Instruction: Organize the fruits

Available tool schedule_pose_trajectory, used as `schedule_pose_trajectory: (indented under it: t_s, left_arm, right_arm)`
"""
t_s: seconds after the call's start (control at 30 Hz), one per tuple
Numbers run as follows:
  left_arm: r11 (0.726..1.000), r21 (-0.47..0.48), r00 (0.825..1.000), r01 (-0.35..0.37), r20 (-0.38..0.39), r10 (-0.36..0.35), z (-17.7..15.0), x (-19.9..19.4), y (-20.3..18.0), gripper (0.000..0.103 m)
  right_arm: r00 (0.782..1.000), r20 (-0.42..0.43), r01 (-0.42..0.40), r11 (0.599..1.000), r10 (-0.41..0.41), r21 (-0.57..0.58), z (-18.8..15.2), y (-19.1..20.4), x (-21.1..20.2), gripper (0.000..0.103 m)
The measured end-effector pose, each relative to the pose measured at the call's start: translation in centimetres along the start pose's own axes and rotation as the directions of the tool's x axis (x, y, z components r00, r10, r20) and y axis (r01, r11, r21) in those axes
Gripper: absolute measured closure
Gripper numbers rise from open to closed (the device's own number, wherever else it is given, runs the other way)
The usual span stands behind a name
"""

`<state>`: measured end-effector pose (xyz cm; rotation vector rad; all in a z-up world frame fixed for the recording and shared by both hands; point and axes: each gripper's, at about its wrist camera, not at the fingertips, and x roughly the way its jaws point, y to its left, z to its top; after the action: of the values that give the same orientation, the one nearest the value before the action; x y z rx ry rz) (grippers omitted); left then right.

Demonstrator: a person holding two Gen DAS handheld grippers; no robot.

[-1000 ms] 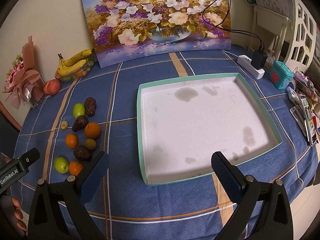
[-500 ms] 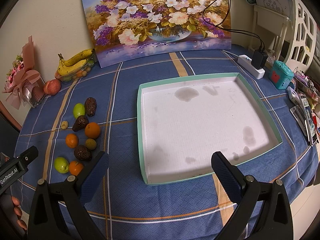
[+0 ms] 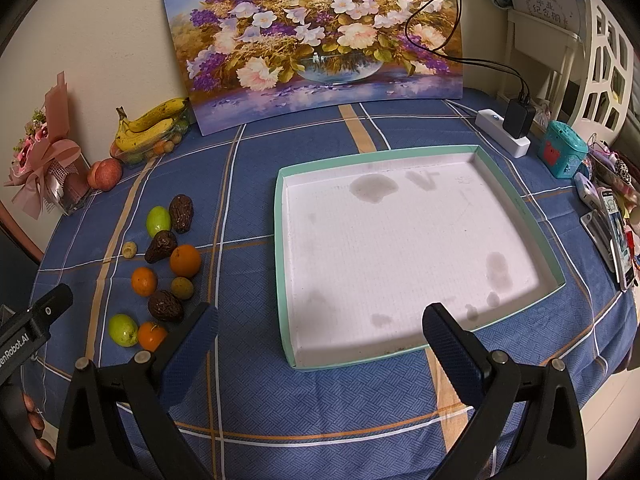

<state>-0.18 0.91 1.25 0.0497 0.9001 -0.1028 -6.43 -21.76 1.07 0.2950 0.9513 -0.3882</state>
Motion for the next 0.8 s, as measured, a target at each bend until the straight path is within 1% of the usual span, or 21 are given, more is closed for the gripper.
schedule_pose_trajectory:
  t_s: [0.1, 0.23, 0.43, 0.5, 0.57, 0.63, 0.67, 0.7, 0.77, 0.8]
  left_arm:
    - [1.000, -0.004, 1.000, 0.007, 0.004, -0.007, 0.1, 0.0, 0.0, 0.000]
    - [1.000, 0.007, 1.000, -0.005, 0.005, 0.005, 0.5, 0.2, 0.0, 0.000]
    - [0.999, -0.040, 0.998, 0.002, -0.067, -0.004, 2.5, 2.6, 0.8, 0.000]
    - [0.998, -0.055, 0.996, -0.007, -0.087, 0.003, 3.3, 3.5, 1.2, 0.000]
    - [0.997, -0.077, 0.996, -0.022, -0.088, 0.015, 3.9, 3.9, 1.6, 0.000]
    - [0.994, -0.098, 0.995, -0.055, -0.085, 0.047, 4.7, 4.5, 2.1, 0.000]
    - [0.992, -0.102, 0.995, -0.069, -0.083, 0.061, 5.0, 4.7, 2.3, 0.000]
    - [0.991, -0.105, 0.994, -0.079, -0.081, 0.071, 5.4, 5.1, 2.5, 0.000]
    - [0.990, -0.120, 0.994, -0.069, -0.089, 0.058, 5.9, 5.9, 2.8, 0.000]
    - [0.990, -0.130, 0.995, -0.060, -0.092, 0.049, 6.1, 6.3, 3.1, 0.000]
  right_arm:
    - [1.000, 0.000, -0.001, 1.000, 0.001, 0.000, 0.0, 0.0, 0.0, 0.001]
    - [1.000, 0.005, -0.013, 1.000, 0.013, -0.001, 0.2, 0.0, 0.0, 0.001]
    - [0.998, 0.036, -0.058, 0.998, 0.059, -0.017, 2.3, 1.0, 0.3, 0.001]
    - [0.996, 0.048, -0.073, 0.997, 0.074, -0.028, 3.2, 1.5, 0.3, 0.001]
    - [0.995, 0.049, -0.087, 0.995, 0.089, -0.042, 4.2, 2.2, 0.5, 0.002]
    - [0.993, 0.057, -0.102, 0.993, 0.106, -0.060, 5.0, 3.0, 0.7, 0.003]
    - [0.992, 0.055, -0.114, 0.991, 0.118, -0.070, 5.5, 3.5, 1.0, 0.004]
    - [0.991, 0.049, -0.120, 0.990, 0.123, -0.074, 5.8, 3.8, 1.3, 0.009]
    - [0.990, 0.032, -0.133, 0.988, 0.136, -0.082, 6.5, 4.4, 2.1, 0.015]
    - [0.989, 0.020, -0.144, 0.986, 0.146, -0.083, 6.9, 4.7, 2.6, 0.016]
